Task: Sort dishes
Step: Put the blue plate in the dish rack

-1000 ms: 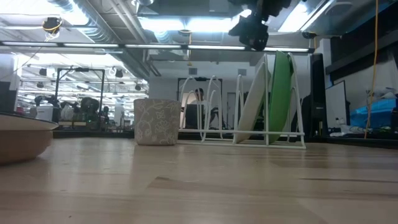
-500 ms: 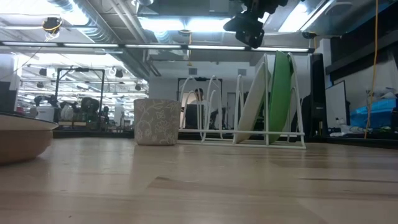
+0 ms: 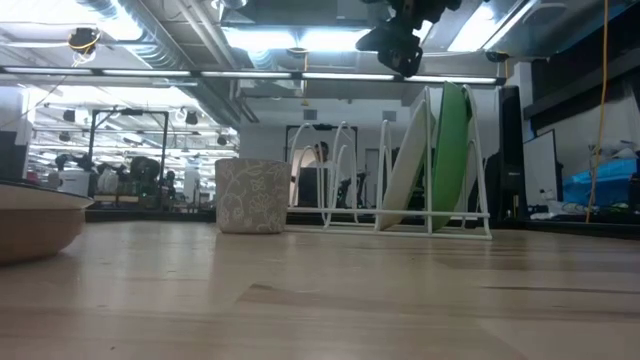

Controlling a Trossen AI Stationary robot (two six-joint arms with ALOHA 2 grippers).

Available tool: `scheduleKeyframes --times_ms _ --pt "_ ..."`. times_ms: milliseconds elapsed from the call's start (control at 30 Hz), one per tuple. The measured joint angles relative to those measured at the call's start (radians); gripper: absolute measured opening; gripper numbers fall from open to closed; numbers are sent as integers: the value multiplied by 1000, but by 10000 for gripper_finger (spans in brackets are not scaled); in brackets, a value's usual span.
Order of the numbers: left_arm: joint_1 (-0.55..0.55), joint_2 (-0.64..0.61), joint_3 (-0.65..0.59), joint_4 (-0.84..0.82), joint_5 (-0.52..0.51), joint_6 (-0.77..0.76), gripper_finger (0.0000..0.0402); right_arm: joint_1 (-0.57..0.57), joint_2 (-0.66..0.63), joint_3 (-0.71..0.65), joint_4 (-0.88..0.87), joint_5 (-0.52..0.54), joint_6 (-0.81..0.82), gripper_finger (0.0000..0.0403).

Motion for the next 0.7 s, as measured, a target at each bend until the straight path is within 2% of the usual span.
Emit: scheduleKeyframes --times_ms 233,400,533,700 --pt "26 0 -76 5 0 -11 208 0 0 0 0 18 -1 227" --pt "45 0 -77 4 11 23 200 0 0 0 -1 18 -1 227" --pt "54 -1 -70 3 22 71 162 0 0 0 0 18 -1 227" --pt "56 -1 -69 5 42 108 94 0 0 0 -1 18 -2 227"
